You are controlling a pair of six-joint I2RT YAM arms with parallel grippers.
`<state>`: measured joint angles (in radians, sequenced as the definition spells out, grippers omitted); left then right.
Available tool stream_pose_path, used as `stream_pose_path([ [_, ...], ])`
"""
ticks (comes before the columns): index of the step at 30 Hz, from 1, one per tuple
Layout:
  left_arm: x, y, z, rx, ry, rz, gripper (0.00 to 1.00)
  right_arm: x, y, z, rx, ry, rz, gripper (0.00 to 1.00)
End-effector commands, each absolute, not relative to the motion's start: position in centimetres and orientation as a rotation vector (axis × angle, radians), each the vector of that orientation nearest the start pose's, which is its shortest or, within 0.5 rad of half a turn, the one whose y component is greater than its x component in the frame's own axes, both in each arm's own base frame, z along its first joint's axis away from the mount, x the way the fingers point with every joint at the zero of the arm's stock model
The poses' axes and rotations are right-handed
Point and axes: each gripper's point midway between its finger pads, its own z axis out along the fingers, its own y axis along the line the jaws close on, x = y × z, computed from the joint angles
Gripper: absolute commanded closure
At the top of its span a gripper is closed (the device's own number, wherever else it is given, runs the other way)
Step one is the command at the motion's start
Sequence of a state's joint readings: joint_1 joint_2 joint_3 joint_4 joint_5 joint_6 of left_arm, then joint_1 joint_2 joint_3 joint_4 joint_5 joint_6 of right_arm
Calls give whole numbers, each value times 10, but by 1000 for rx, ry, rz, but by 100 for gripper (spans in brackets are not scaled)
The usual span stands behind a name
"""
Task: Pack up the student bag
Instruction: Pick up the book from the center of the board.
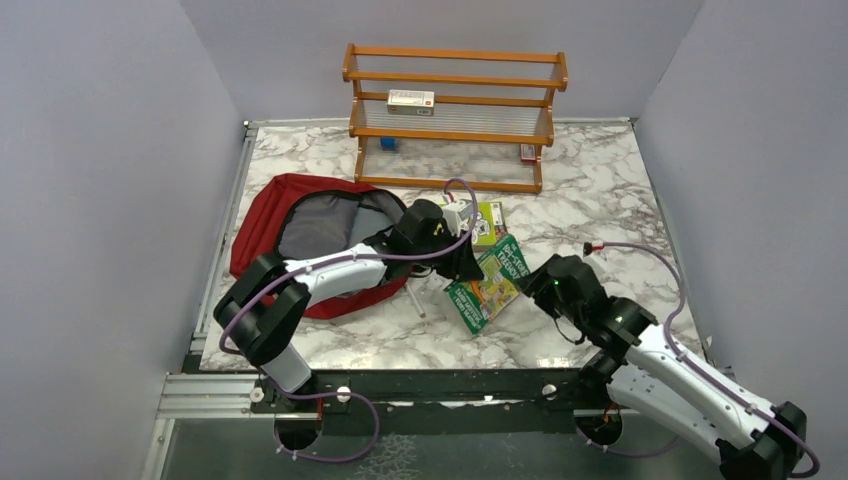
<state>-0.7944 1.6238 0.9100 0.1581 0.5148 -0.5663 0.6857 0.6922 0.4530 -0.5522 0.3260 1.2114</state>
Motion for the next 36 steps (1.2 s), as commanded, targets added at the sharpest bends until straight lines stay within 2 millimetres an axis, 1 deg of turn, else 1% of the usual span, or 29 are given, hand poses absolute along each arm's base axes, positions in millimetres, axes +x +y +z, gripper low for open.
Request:
stream_pose_path([
  [1, 242, -375, 185, 767, 2027, -1171, 100, 211, 104, 143, 603, 2126, 379, 45],
  [3, 247, -371, 198, 818, 1976, -1110, 100, 220, 107, 167, 484, 2077, 379, 43],
  [5, 251, -365, 209, 867, 1935, -1039, 100, 229, 115, 189, 329, 2022, 387, 41],
  [8, 261, -349, 235, 905, 1841, -921, 100, 238, 134, 222, 67, 1923, 430, 40],
  [10, 267, -334, 252, 917, 1767, -841, 100, 240, 148, 244, -96, 1843, 464, 39],
  [11, 267, -326, 262, 916, 1729, -811, 100, 240, 155, 254, -169, 1796, 479, 35],
  [13, 270, -309, 277, 925, 1654, -736, 100, 240, 163, 275, -271, 1700, 495, 30],
  [15, 270, -292, 291, 937, 1598, -686, 100, 243, 171, 292, -355, 1612, 492, 28],
  [17, 268, -277, 300, 963, 1560, -651, 100, 247, 180, 306, -432, 1537, 476, 28],
  [18, 267, -270, 302, 974, 1549, -640, 100, 249, 185, 309, -491, 1501, 463, 28],
  [19, 265, -266, 305, 994, 1535, -645, 100, 250, 193, 322, -530, 1425, 469, 28],
  [22, 261, -253, 307, 1038, 1516, -656, 100, 248, 213, 339, -648, 1308, 500, 29],
  [23, 261, -250, 306, 1053, 1518, -660, 100, 248, 220, 342, -697, 1298, 504, 27],
  [25, 258, -246, 307, 1079, 1512, -668, 100, 250, 234, 344, -818, 1326, 507, 26],
  [26, 256, -244, 308, 1089, 1501, -675, 100, 250, 241, 341, -871, 1341, 512, 25],
  [28, 249, -244, 312, 1119, 1463, -702, 100, 248, 250, 341, -971, 1293, 510, 25],
  [31, 240, -245, 318, 1157, 1422, -731, 100, 244, 255, 344, -1078, 1222, 563, 23],
  [36, 223, -249, 319, 1232, 1381, -802, 100, 227, 255, 349, -1287, 1123, 789, 23],
])
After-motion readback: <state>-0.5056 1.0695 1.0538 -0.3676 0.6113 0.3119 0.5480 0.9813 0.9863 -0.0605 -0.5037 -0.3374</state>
